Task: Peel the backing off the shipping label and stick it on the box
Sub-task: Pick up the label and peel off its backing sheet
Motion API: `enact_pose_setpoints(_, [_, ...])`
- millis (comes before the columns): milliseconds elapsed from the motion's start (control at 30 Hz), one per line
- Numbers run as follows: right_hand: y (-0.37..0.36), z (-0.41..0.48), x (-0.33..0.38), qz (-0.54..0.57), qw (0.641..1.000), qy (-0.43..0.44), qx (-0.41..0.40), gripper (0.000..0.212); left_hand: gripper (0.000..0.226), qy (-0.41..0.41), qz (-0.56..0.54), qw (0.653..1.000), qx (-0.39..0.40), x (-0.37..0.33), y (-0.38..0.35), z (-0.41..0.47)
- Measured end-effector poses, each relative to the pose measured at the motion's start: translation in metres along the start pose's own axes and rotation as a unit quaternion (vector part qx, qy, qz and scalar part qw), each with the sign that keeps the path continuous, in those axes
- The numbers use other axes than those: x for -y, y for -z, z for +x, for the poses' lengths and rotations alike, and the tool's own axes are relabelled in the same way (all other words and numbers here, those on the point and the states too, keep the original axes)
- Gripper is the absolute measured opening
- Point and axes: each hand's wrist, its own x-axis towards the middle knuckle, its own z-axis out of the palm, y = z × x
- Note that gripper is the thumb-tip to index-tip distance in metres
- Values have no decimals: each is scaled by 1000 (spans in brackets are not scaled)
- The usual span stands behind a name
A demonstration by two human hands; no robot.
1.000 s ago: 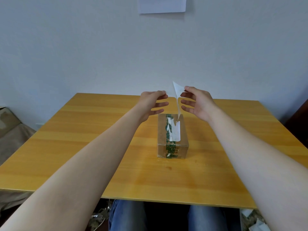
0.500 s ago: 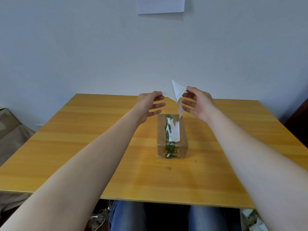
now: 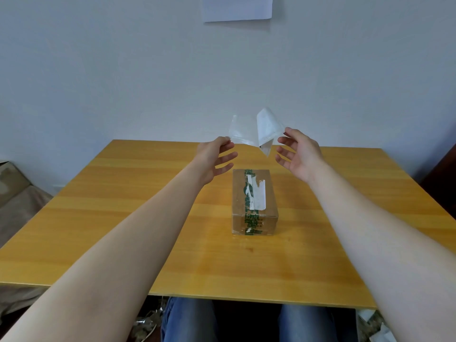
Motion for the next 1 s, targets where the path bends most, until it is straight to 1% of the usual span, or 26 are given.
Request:
enact_pose_setpoints(233, [-2, 2, 2, 38, 999, 25, -12, 12, 12, 18, -15, 1000, -14, 2, 7, 2])
enact_pose_setpoints(433, [-4, 4, 2, 102, 995, 13, 12, 16, 10, 35, -40, 998, -18, 0, 13, 3])
enact_pose_setpoints(600, [-5, 4, 1, 146, 989, -6, 21, 25, 11, 41, -52, 998, -19, -1, 15, 5])
enact_pose_setpoints(800, [-3, 3, 0, 161, 987, 5, 15, 25, 10, 48, -62, 997, -30, 0, 17, 5])
enact_pose_setpoints(1000, [-4, 3, 3, 202, 979, 17, -1, 32, 8, 53, -68, 996, -34, 2, 19, 6])
